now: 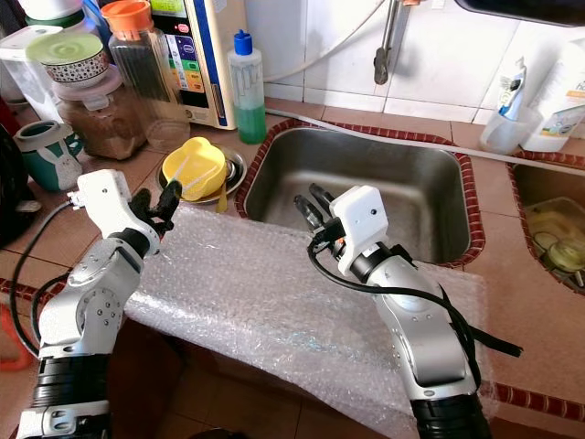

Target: Kitchen organization

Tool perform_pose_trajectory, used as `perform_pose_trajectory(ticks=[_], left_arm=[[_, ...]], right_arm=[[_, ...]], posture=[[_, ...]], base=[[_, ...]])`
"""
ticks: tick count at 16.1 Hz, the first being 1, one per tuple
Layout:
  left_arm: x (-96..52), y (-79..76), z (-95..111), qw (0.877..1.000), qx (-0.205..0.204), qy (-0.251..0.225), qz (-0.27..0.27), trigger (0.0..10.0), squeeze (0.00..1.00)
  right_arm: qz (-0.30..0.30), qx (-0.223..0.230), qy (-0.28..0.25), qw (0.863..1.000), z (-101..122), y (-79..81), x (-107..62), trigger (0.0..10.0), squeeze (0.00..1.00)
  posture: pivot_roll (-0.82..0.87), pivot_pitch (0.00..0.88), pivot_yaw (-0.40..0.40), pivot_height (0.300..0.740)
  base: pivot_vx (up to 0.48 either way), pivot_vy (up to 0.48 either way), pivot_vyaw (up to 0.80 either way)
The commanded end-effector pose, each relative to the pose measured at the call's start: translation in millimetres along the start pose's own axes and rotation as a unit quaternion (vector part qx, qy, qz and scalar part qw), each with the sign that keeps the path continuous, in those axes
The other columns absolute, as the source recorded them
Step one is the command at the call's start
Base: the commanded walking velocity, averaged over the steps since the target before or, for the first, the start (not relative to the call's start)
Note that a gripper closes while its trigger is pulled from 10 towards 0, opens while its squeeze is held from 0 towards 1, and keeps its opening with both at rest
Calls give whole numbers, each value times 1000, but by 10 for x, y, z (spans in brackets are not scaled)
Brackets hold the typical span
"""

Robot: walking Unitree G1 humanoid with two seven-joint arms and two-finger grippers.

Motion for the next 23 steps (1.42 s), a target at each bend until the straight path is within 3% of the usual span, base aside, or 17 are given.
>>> perform_pose_trajectory(ticks=[1,7,11,19,21,23], left_arm=[[21,19,14,1000,-18,4,11,0,0],[44,33,30,998,-53,6,18,0,0],[55,32,38,992,-125,6,26,0,0],[45,-31,216,985,-169,-31,11,0,0],[43,-53,260,985,-165,-43,3,0,0],[40,-76,292,990,-135,-48,-12,0,0]], right_arm=[[1,-7,-9,1000,67,-4,18,10000,0],[3,-7,-11,1000,76,9,29,10000,0],[1,-6,-10,1000,74,7,31,10000,0],[2,-8,-10,1000,62,1,51,10000,0],[2,-8,-11,1000,62,0,54,10000,0],[2,-9,-12,1000,64,1,59,10000,0]], posture=[[-48,62,56,740],[-46,63,55,740],[-46,64,58,740],[-34,56,52,740],[-34,56,52,740],[-32,54,50,740]], base=[[0,0,0],[0,0,0],[0,0,0],[0,0,0],[0,0,0],[0,0,0]])
Point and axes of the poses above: a point about 5 cm out from each wrist's last joint towards the gripper, its own x axis pointing out of the wrist towards the gripper, its own z axis along the axis of the wrist's last joint, y = z × x, the point moved 2 cm from there along x, pointing out of the wrist towards the gripper, and after that the axes turned 13 degrees about -x, right-handed, at the moved point
